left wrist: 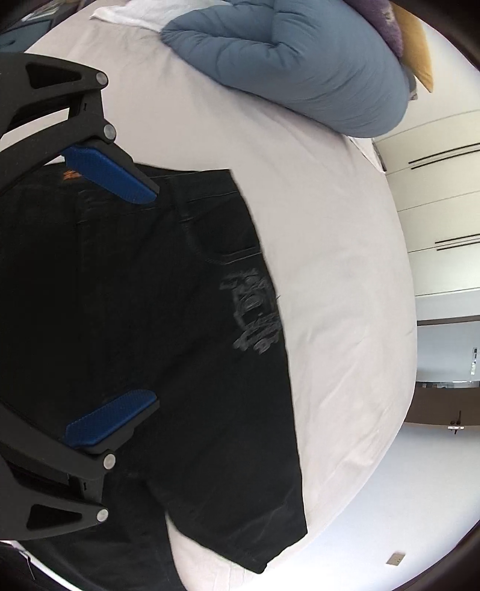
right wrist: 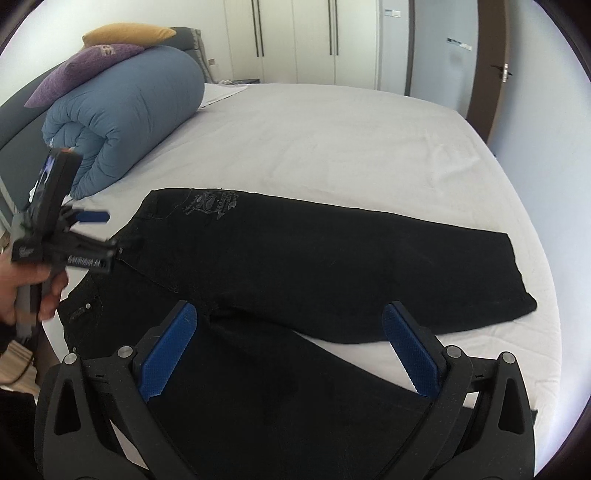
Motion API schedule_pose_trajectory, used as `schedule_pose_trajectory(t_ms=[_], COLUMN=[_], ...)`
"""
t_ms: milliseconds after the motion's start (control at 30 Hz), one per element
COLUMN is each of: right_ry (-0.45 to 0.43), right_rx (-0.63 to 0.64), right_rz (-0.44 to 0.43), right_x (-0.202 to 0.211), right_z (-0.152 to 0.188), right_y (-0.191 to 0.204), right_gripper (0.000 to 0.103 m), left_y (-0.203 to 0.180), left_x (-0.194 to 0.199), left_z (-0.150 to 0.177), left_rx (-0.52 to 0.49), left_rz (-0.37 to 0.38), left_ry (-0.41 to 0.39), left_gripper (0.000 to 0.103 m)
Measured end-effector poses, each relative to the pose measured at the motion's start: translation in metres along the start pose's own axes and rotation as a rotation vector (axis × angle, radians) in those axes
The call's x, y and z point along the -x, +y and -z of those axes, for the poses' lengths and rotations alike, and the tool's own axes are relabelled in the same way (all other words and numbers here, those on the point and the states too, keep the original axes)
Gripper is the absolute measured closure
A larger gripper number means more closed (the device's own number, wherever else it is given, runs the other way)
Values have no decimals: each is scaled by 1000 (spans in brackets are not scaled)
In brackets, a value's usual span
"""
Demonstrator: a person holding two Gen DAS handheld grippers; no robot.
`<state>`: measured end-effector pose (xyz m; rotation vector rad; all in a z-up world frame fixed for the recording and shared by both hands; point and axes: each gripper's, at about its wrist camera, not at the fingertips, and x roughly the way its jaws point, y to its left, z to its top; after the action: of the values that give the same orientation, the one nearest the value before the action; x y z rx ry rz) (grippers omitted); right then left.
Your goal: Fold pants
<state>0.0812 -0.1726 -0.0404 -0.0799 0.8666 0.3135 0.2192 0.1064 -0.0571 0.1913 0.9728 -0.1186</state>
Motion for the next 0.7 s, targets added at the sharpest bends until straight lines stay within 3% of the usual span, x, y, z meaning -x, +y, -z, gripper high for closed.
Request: schedule_pose_trajectory(t_ms=[133, 233, 333, 433, 567, 633, 700], right_ry=[30, 58, 75, 90, 110, 114, 114], right_rx=[46, 58, 72, 88, 118, 137, 149], right_rz=[-62, -125, -160, -204, -245, -249, -267], right_x=[-34, -55, -74, -90, -110, -117, -121], right_z=[-16, -23, -27, -27, -29, -30, -33], right_y=[-9, -16, -23, -27, -26, -20, -18], right_gripper=[1, 10, 18, 22, 30, 31, 33], left_y=[21, 30, 32, 34, 39, 43, 46], left_x=[-51, -90, -120, -141, -169, -179, -186], left_z=[-52, -84, -105, -116, -117, -117, -116], left_rx=[-90, -177, -266, -322, -363, -351, -327], left_rz=[67, 88, 105, 148, 180, 211, 251], left_ry=[37, 92, 139, 184, 281, 312, 344], left_gripper=[1, 16, 21, 21, 37, 39, 48])
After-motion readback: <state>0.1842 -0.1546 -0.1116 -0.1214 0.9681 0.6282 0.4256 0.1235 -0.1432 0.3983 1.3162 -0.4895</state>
